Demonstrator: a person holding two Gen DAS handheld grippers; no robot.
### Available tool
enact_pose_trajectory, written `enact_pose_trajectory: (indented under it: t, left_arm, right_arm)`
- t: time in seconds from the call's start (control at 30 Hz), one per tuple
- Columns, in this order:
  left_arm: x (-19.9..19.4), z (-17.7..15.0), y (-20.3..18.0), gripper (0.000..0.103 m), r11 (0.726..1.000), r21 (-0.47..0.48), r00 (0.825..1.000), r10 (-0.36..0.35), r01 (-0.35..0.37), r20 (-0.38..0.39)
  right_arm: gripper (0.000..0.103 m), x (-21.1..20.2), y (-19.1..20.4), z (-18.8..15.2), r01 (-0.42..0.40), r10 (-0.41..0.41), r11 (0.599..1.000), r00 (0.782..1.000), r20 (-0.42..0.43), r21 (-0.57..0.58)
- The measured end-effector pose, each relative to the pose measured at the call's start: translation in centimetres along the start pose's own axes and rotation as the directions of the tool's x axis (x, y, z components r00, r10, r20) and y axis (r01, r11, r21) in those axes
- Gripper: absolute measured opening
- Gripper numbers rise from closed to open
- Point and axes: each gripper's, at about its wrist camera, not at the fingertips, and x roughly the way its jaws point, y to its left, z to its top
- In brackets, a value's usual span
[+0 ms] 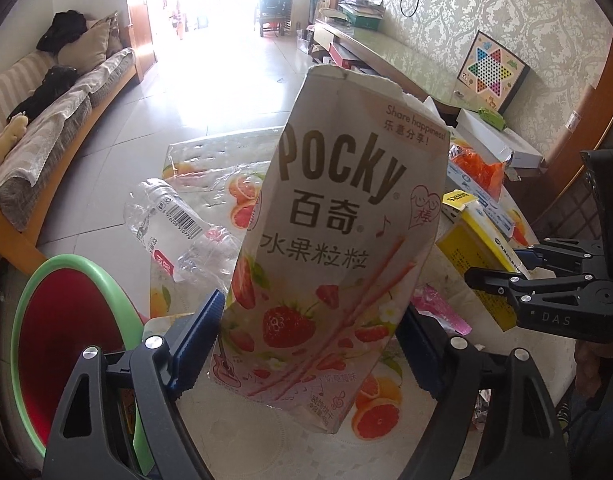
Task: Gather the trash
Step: 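Carry the Pocky bag and yellow carton over the red bin and release both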
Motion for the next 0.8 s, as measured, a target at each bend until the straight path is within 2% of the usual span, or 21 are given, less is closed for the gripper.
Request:
enact_pose_trajectory:
  t: [0.37,0.8]
  left_arm:
    - [-6.6,-1.4,0.4,0.079,0.996,-0.082,0.995,0.029,-0.021,0.095]
    - [-11.7,-4.3,5.5,0.079,0.962,-0.268,0.981,0.106,-0.06,0.16]
  right_arm:
    - [0.041,-6.4,1.8,-0.2,0.033,-0.03,0.999,0.992,0.121,-0.025]
    - [0.041,-10.0,6.5,-0.5,0.036,-0.015,0.994,0.979,0.201,-0.1]
